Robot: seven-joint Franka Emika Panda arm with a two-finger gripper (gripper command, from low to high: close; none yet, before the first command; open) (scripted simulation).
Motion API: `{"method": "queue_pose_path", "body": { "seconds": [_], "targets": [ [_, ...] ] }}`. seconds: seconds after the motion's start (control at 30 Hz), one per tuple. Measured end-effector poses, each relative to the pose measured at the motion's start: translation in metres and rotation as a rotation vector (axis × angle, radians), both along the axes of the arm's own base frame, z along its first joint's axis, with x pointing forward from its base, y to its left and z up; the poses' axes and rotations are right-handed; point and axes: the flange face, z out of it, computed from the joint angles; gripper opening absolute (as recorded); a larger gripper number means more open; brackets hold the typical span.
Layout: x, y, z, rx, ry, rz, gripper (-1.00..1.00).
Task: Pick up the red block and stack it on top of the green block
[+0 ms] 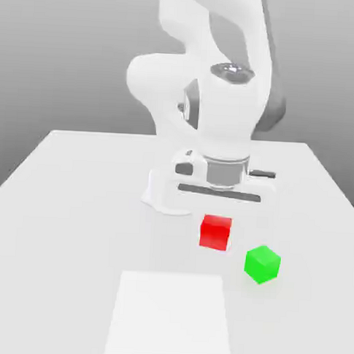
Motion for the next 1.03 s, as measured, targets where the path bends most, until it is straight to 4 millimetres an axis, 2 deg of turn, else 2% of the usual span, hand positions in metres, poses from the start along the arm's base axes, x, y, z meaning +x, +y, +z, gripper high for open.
{"method": "queue_pose_path", "body": {
  "seconds": [0.23,0.27,0.57,0.93,0.97,1.03],
  "targets": [
    [-0.031,0.071,0.004,-0.005,0.014,0.219,-1.00],
    [-0.033,0.075,0.003,-0.010,0.016,0.232,-1.00],
    [-0.025,0.074,-0.016,-0.059,0.011,0.230,-1.00],
    [-0.033,0.079,-0.059,-0.021,0.012,0.247,-1.00],
    [-0.035,0.080,-0.063,-0.014,0.015,0.248,1.00],
    [-0.035,0.081,-0.063,-0.014,0.015,0.253,1.00]
  ]
}}
